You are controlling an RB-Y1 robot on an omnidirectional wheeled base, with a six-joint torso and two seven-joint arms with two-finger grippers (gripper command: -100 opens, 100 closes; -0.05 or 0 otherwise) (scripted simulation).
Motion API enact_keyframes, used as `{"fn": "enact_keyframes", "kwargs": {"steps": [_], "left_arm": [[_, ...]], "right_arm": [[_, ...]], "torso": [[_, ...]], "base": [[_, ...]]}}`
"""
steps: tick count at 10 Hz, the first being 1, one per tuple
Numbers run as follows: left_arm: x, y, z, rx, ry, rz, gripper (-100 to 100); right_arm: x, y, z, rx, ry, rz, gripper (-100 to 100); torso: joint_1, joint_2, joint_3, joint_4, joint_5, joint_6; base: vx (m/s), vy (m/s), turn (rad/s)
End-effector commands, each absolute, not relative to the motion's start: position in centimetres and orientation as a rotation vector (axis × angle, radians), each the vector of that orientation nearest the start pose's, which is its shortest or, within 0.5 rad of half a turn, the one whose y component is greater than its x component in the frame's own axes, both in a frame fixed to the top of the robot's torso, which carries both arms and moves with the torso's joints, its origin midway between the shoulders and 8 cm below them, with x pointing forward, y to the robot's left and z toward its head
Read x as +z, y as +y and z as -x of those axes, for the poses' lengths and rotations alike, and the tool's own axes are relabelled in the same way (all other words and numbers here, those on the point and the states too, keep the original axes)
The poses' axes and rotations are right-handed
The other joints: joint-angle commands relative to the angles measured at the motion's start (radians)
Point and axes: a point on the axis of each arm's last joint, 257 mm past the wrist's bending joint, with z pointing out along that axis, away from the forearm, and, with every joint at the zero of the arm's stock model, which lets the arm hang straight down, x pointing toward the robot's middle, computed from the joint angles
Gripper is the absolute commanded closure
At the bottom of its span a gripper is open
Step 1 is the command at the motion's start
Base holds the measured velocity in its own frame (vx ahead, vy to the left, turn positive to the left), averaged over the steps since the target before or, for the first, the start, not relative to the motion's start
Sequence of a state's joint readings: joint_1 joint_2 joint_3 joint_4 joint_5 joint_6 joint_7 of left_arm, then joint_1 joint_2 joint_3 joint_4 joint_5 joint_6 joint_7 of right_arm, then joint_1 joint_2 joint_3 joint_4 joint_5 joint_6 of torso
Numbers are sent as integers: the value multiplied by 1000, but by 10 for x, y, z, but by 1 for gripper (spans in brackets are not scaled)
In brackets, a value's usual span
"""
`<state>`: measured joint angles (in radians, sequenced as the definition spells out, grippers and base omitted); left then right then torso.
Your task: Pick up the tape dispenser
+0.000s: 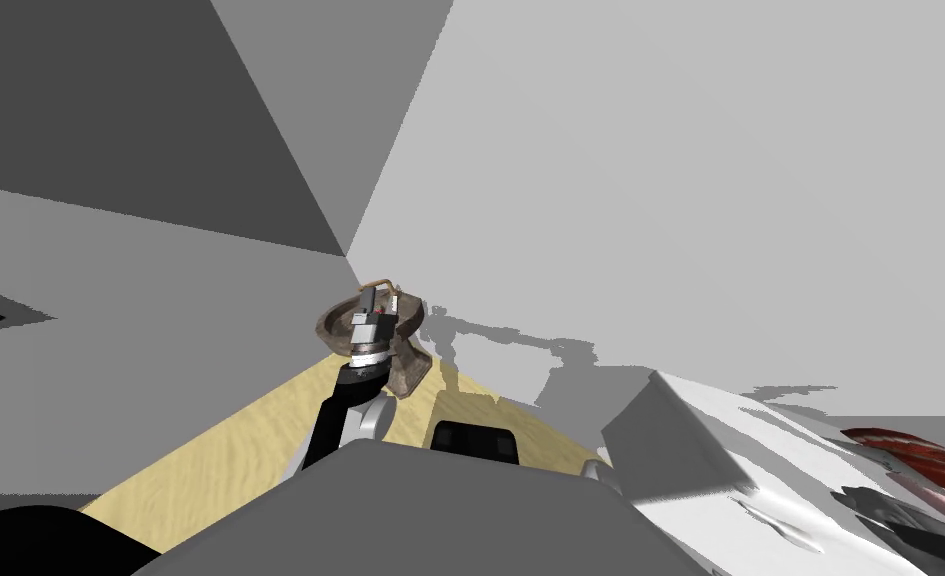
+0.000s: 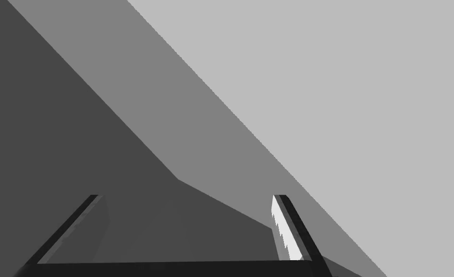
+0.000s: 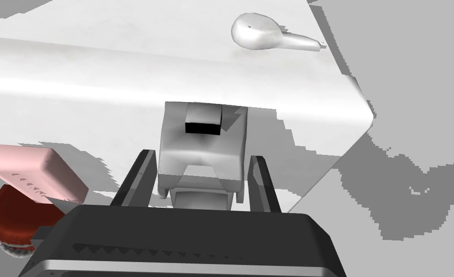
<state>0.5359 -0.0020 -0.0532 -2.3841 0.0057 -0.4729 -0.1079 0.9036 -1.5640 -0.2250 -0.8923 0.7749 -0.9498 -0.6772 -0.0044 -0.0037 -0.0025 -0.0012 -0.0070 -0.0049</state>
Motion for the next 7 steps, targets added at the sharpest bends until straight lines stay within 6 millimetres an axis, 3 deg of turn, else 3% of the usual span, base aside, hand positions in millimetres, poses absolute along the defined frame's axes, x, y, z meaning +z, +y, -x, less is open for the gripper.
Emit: {"fn": "enact_keyframes", "kwargs": {"steps": [1,2,7], "left_arm": [[54,264,-327,-1256,600,595,0],[54,264,-327,-1256,601,595,0],[54,264,-327,-1256,600,595,0]], "right_arm": [[-225,-760,-112,-107,2751,-500,100],[-229,-758,-107,-76,2749,-518,100],[-218,-785,-69,-131,2713,-652,100]], "torso": [[0,0,0,0,0,0],[-1,-1,-1,0,0,2],[3,0,0,0,1,-2]], "base": [[-27,13,21],[-81,27,246],[-79,49,222]]}}
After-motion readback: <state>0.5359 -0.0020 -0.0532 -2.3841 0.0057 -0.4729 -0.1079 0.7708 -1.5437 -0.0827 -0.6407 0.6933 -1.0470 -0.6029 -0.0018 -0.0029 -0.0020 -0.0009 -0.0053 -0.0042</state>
